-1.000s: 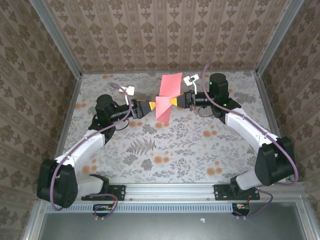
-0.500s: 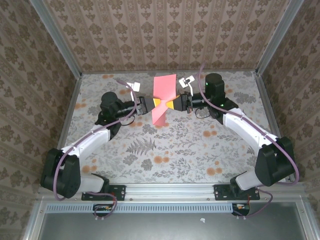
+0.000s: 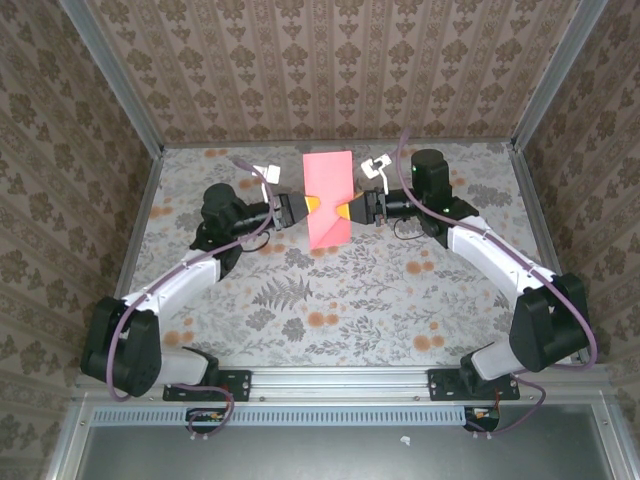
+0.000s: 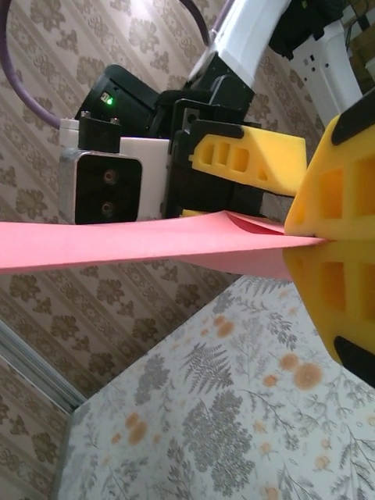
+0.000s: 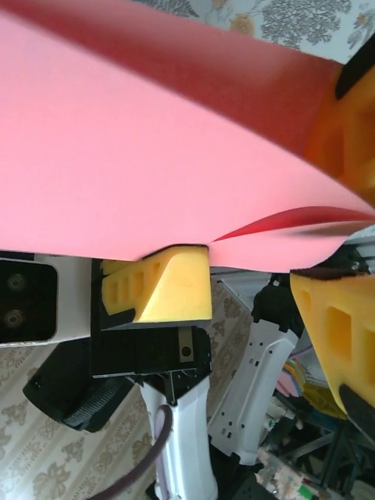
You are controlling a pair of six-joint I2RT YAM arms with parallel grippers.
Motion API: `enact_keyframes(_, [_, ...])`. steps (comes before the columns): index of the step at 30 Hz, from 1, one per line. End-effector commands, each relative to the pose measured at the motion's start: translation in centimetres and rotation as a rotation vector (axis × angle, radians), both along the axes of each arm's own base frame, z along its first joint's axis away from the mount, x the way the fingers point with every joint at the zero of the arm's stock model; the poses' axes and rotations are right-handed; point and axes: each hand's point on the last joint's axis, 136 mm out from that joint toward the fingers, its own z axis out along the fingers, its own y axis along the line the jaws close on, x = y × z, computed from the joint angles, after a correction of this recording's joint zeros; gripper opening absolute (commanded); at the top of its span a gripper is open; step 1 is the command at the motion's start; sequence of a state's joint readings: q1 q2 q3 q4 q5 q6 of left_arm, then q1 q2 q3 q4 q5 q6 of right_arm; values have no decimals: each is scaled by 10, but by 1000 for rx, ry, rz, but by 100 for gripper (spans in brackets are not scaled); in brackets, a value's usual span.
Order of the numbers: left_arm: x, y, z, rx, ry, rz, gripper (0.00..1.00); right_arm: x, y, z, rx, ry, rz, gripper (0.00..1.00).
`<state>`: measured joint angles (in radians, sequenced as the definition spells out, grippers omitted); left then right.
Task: Fold a paper plane with a square sheet of paper (fold left side to right side)
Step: Turn over the paper at the center of the table.
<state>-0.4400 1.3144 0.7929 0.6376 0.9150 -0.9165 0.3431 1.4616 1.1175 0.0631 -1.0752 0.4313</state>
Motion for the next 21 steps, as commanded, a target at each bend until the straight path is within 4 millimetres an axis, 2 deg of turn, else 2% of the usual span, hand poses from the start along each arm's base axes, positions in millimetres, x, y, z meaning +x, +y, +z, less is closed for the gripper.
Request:
enact_keyframes(1, [-2,5,1,88,-48,53,0,10,-25,-16,-93,17,-123,36])
enact_keyframes(3, [-5,8,-14,208,-56,105,0,14,-48,-20,-150,14,-225,41])
enact_keyframes(6, [-10,22,-42,530,-97,241,0,24,-99,-41,-333,41,-472,48])
enact_keyframes(7, [-12,27,-50,639,-114,279,0,28,-124,-49,-411,59,-597,49])
enact_keyframes(8, [-14,33,-58,733,-119,317,0,28,-139,-53,-460,62,-665,49])
enact_keyframes(12, [-19,50,-88,1011,-102,450,0,19,-198,-58,-639,66,-958,56])
enact_keyframes(15, [-22,65,-109,1262,-83,563,0,4,-238,-61,-748,65,-1148,60])
enact_keyframes(17, [-25,74,-115,1416,-85,632,0,-4,-256,-59,-780,46,-1236,63])
enact_keyframes(21, [-26,79,-118,1659,-79,745,0,-16,-274,-55,-818,21,-1320,65])
